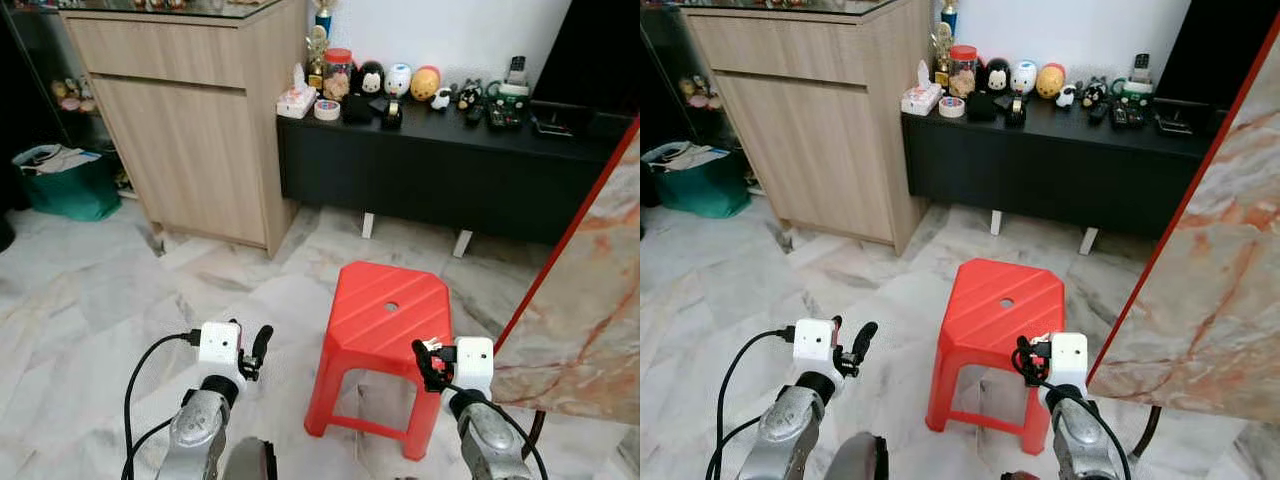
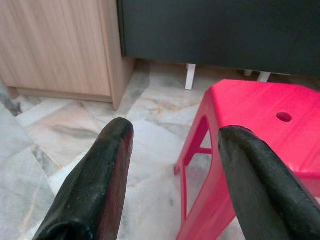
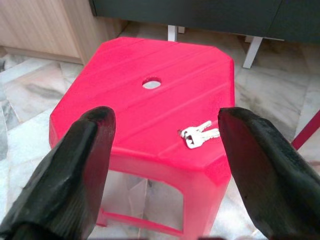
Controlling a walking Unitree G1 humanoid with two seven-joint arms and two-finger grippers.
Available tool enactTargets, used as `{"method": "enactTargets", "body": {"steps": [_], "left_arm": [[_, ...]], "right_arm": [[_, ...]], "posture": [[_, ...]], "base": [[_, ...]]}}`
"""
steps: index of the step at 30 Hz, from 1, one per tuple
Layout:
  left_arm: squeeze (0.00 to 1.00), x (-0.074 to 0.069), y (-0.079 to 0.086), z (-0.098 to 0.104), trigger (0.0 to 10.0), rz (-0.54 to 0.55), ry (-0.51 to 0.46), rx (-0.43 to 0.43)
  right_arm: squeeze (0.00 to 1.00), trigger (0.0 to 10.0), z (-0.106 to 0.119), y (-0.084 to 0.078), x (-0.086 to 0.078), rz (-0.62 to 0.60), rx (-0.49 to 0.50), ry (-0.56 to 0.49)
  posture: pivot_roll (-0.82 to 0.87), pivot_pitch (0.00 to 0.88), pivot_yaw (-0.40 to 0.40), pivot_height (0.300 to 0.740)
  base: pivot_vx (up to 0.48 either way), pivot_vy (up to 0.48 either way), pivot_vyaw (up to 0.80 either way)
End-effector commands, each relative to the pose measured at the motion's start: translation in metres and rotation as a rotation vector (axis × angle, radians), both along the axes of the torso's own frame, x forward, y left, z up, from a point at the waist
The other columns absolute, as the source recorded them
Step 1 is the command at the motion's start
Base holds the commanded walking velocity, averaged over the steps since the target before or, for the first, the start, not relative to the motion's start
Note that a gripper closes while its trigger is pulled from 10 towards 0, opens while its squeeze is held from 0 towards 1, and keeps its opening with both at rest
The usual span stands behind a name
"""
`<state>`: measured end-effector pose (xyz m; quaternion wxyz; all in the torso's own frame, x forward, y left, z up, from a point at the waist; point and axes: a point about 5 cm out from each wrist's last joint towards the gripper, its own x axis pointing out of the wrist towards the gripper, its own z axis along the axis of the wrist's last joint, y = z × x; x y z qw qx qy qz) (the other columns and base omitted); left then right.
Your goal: Hang keys on a hook
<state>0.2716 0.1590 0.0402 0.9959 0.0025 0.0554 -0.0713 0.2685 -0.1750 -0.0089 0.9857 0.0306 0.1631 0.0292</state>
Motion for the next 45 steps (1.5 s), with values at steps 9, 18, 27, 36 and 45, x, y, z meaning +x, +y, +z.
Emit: {"method": "enactTargets", "body": {"steps": [9,18,27,36,45], "left_arm": [[0.00,0.003,-0.002,0.004,10.0,-0.002,-0.012,-0.019],[0.00,0.003,-0.002,0.005,10.0,0.003,-0.018,-0.025],[0.00,0.003,-0.002,0.005,10.0,0.005,-0.017,-0.024],[0.00,0.001,0.001,0.004,10.0,0.002,-0.008,-0.015],[0.00,0.003,0.002,0.005,10.0,0.002,-0.012,-0.014]], "right_arm": [[0.00,10.0,0.004,0.000,0.004,0.033,-0.004,-0.017],[0.00,10.0,0.003,0.002,0.003,0.041,0.006,-0.017],[0.00,10.0,0.001,0.002,0.004,0.032,0.015,0.003],[0.00,10.0,-0.003,-0.005,0.002,-0.002,0.014,0.044],[0.00,10.0,-0.007,-0.006,0.001,-0.005,0.011,0.087]], "posture": [[0.02,0.000,-0.026,0.622],[0.02,0.000,-0.026,0.622],[0.02,0.000,-0.027,0.622],[0.03,0.000,-0.025,0.622],[0.03,0.000,-0.024,0.622]], "base": [[0.318,0.000,0.00],[0.330,0.000,0.26],[0.334,0.000,0.00],[0.326,0.000,0.00],[0.284,0.000,0.00]]}}
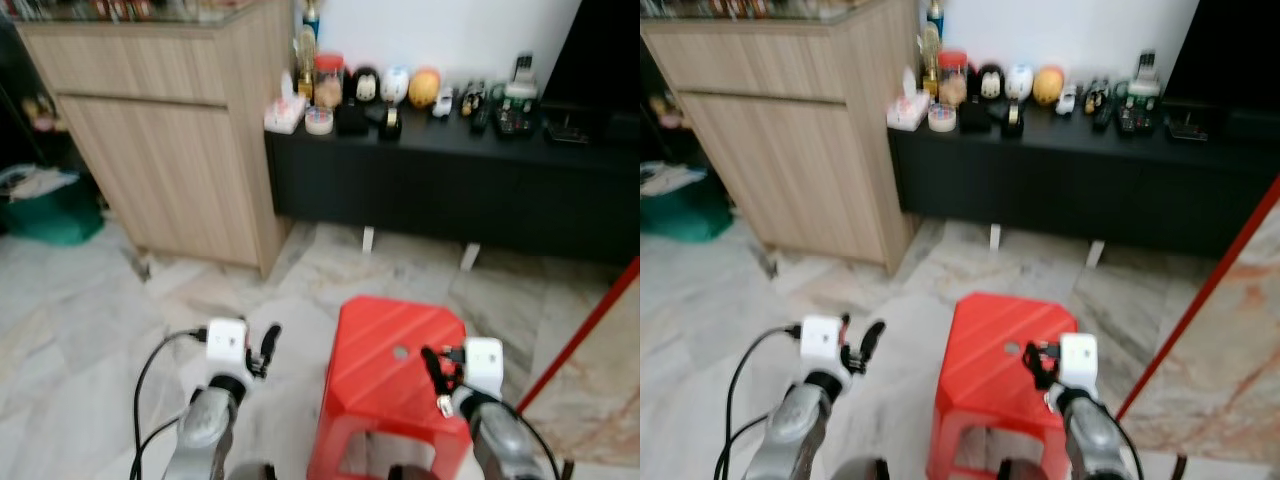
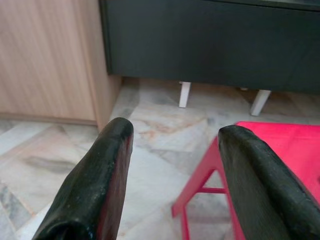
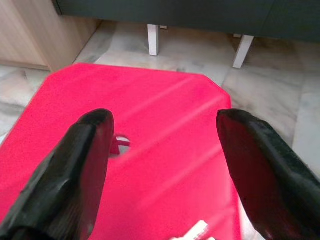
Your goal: Hang keys on a hook
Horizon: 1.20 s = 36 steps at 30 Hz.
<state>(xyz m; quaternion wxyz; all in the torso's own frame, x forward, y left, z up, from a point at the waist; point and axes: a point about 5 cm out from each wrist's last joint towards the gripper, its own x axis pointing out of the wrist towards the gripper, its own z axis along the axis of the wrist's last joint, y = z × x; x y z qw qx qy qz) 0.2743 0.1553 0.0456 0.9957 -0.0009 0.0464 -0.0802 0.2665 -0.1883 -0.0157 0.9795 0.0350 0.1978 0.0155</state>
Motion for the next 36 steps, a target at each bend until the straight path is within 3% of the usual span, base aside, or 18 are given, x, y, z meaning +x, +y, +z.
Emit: {"method": "enactTargets", "body": {"steps": [1,5,12,21,23,24,29,31,36], "left_arm": [[0.00,0.000,0.005,0.000,10.0,0.018,0.006,-0.003],[0.00,0.000,0.005,0.000,10.0,0.017,0.007,-0.004],[0.00,-0.001,0.003,-0.001,10.0,0.010,0.010,-0.005],[0.00,-0.002,0.001,-0.002,10.0,0.004,0.019,-0.008],[0.00,-0.002,0.000,-0.003,10.0,0.002,0.022,-0.009],[0.00,-0.002,0.000,-0.003,10.0,0.000,0.023,-0.009],[0.00,-0.001,-0.001,-0.003,10.0,-0.003,0.023,-0.009],[0.00,0.000,-0.001,-0.002,10.0,-0.007,0.016,0.000],[0.00,0.002,-0.001,0.001,10.0,-0.009,0.002,0.007]], "right_arm": [[0.00,10.0,-0.003,0.007,0.001,0.027,0.004,0.038],[0.00,10.0,-0.010,0.007,-0.005,0.068,-0.028,0.095],[0.00,10.0,-0.030,-0.002,-0.027,0.157,-0.175,0.283],[0.00,10.0,-0.030,-0.012,-0.028,0.172,-0.224,0.301],[0.57,10.0,-0.028,-0.014,-0.026,0.155,-0.224,0.288],[1.00,10.0,-0.027,-0.015,-0.024,0.151,-0.224,0.283],[1.00,10.0,-0.022,-0.013,-0.017,0.162,-0.246,0.261],[0.00,10.0,-0.018,-0.011,-0.011,0.135,-0.210,0.244],[0.00,10.0,-0.004,-0.003,0.006,0.014,-0.036,0.143]], "posture": [[0.03,0.000,-0.024,0.622],[0.03,0.000,-0.023,0.622],[0.03,0.000,-0.022,0.622],[0.03,0.000,-0.023,0.622],[0.03,0.000,-0.023,0.622],[0.03,0.000,-0.023,0.622],[0.03,0.000,-0.022,0.622],[0.03,0.000,-0.022,0.622],[0.03,0.000,-0.019,0.622]], "base": [[0.000,0.000,0.00],[0.000,0.000,0.00],[0.000,0.000,0.00],[0.000,0.000,0.00],[0.000,0.000,0.00],[0.000,0.000,0.00],[0.000,0.000,0.00],[0.000,0.000,0.00],[0.000,0.000,0.00]]}}
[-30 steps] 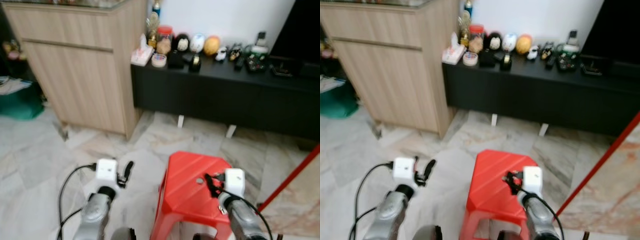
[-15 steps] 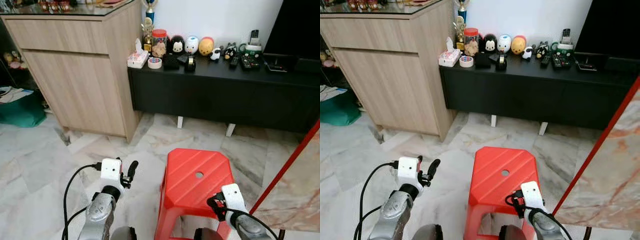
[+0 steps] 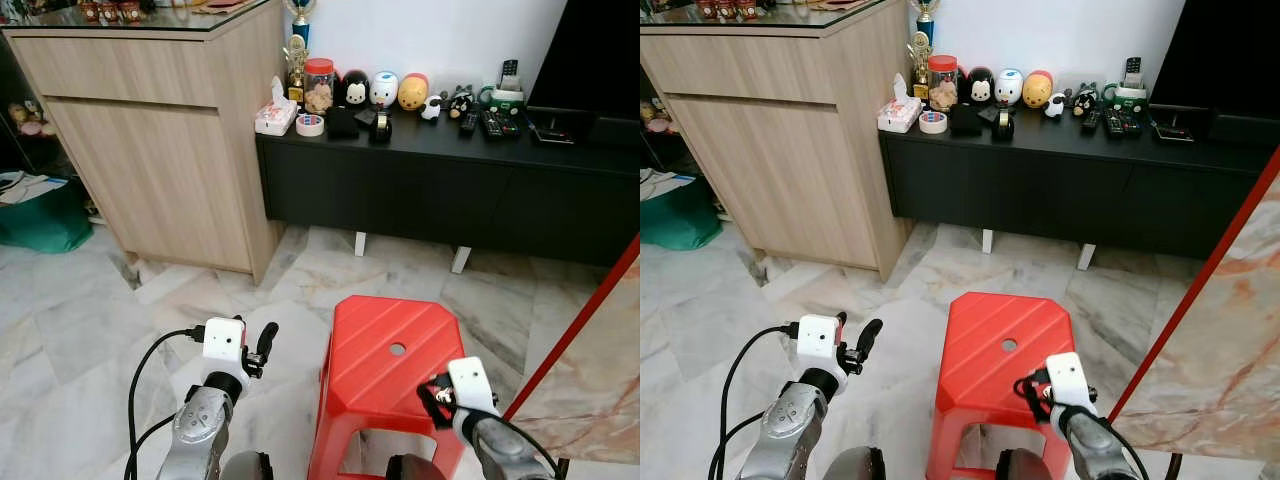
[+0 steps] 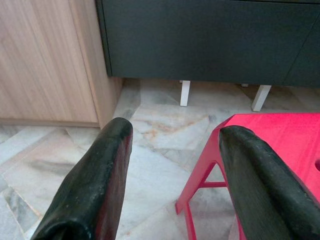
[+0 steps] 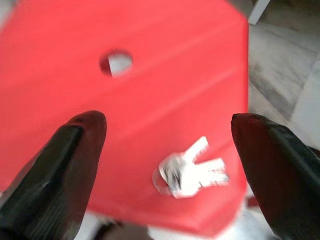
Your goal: Hang keys on a hook
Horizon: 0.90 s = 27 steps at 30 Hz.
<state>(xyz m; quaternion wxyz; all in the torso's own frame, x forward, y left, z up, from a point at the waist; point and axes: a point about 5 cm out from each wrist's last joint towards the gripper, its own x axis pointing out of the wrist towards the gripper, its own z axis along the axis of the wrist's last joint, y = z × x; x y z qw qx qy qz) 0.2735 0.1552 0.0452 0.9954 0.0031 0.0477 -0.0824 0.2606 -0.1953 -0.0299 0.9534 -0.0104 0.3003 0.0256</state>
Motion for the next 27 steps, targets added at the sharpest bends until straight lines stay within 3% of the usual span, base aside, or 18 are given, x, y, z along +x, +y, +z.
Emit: {"method": "enactTargets", "body": {"steps": [1,3,9,16,23,25,27], "left_arm": [[0.00,0.003,-0.001,0.002,10.0,-0.003,-0.002,-0.002],[0.00,0.004,-0.001,0.003,10.0,-0.004,-0.006,-0.003],[0.00,0.004,-0.003,0.003,10.0,-0.009,-0.009,-0.004],[0.00,0.002,-0.004,0.002,10.0,-0.010,-0.006,-0.006],[0.00,0.002,-0.005,0.002,10.0,-0.018,0.000,-0.009],[0.00,0.003,-0.006,0.002,10.0,-0.023,0.003,-0.009],[0.00,0.003,-0.006,0.002,10.0,-0.025,0.003,-0.010]], "right_arm": [[0.00,10.0,0.013,0.006,0.014,-0.036,0.055,-0.088],[0.00,10.0,0.024,0.013,0.024,-0.022,0.047,-0.164],[0.00,10.0,0.031,0.021,0.031,0.002,0.075,-0.211],[0.00,10.0,0.035,0.019,0.030,0.013,0.066,-0.254],[0.00,10.0,0.033,0.018,0.028,-0.016,0.053,-0.232],[0.00,10.0,0.025,0.015,0.023,-0.021,-0.003,-0.163],[0.00,10.0,0.024,0.015,0.022,-0.024,0.005,-0.154]], "posture": [[0.03,0.000,-0.019,0.622],[0.03,0.000,-0.017,0.622],[0.03,0.000,-0.016,0.607],[0.03,0.000,-0.018,0.603],[0.03,0.000,-0.018,0.603],[0.03,0.000,-0.017,0.603],[0.03,0.000,-0.017,0.603]], "base": [[0.000,0.000,0.00],[0.000,0.000,0.00],[0.000,0.000,0.00],[0.000,0.000,0.00],[0.000,0.000,0.00],[0.000,0.000,0.00],[0.000,0.000,0.00]]}}
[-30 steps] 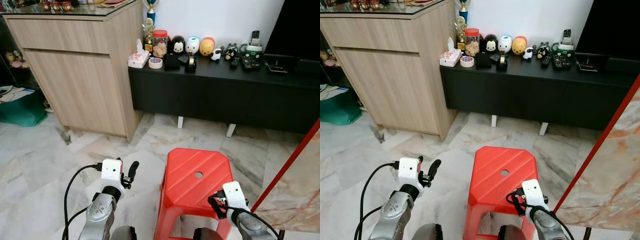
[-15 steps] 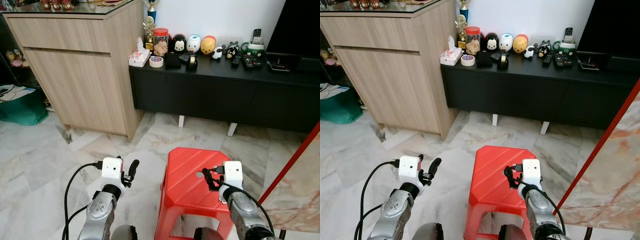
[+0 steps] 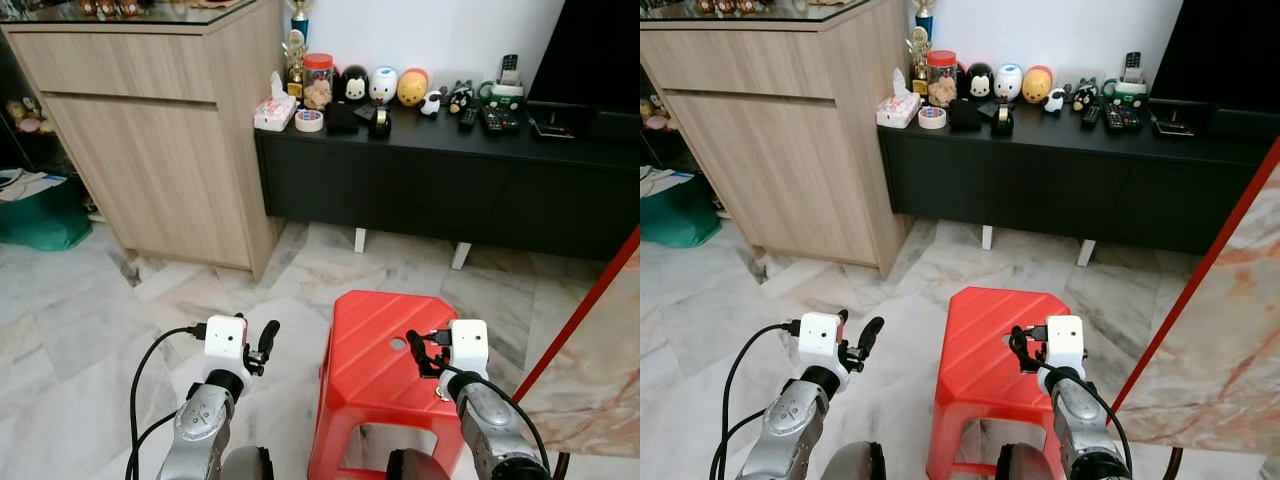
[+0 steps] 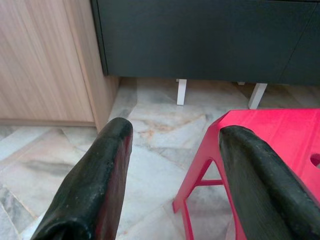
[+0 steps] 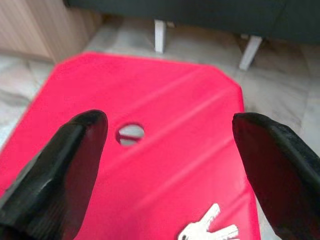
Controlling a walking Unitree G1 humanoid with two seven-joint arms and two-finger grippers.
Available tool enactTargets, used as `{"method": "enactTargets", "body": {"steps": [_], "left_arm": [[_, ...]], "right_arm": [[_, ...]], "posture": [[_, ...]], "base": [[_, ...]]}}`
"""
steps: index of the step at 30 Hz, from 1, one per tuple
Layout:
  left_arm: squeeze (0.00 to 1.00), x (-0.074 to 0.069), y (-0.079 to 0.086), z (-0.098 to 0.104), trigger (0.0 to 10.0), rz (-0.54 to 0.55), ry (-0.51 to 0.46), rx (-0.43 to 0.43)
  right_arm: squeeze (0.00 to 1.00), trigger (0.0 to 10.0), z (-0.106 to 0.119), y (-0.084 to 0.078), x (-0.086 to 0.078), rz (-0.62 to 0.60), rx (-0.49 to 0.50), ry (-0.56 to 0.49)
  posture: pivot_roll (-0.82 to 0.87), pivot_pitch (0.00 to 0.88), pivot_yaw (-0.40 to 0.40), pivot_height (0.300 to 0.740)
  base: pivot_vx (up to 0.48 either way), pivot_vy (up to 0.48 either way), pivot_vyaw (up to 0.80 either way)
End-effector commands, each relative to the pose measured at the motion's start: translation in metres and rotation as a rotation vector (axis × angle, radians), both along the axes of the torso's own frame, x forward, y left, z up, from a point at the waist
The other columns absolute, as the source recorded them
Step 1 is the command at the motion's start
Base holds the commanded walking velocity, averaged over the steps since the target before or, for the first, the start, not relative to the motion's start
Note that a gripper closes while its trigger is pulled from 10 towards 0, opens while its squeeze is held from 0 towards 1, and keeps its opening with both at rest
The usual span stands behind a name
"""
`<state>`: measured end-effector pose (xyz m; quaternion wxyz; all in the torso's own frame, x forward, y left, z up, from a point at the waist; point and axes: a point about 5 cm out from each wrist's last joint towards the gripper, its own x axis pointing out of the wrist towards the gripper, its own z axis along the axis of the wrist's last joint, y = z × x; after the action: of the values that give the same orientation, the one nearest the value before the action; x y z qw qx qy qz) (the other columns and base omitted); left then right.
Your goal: Hang keys on a hook
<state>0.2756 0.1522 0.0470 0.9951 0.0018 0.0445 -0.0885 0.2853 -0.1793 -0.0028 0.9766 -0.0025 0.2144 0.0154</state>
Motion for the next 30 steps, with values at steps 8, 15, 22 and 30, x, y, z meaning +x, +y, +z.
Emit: {"method": "enactTargets", "body": {"steps": [8,15,22,30], "left_arm": [[0.00,0.002,-0.003,0.001,10.0,-0.014,0.008,-0.008],[0.00,0.002,-0.004,0.001,10.0,-0.018,0.006,-0.009],[0.00,0.002,-0.004,0.002,10.0,-0.023,-0.001,-0.012],[0.00,0.000,-0.004,0.001,10.0,-0.024,0.003,-0.010]], "right_arm": [[0.00,10.0,-0.003,0.007,-0.004,0.094,-0.046,0.016],[0.00,10.0,-0.006,0.005,-0.006,0.051,-0.028,0.035],[0.00,10.0,-0.009,0.004,-0.009,0.044,-0.038,0.051],[0.00,10.0,-0.016,-0.006,-0.015,-0.055,-0.065,0.091]], "posture": [[0.03,0.000,-0.016,0.603],[0.03,0.000,-0.016,0.603],[0.03,0.000,-0.016,0.603],[0.04,0.000,-0.017,0.603]], "base": [[0.233,0.000,0.00],[0.314,0.000,0.40],[0.310,0.000,0.00],[0.000,0.000,0.00]]}}
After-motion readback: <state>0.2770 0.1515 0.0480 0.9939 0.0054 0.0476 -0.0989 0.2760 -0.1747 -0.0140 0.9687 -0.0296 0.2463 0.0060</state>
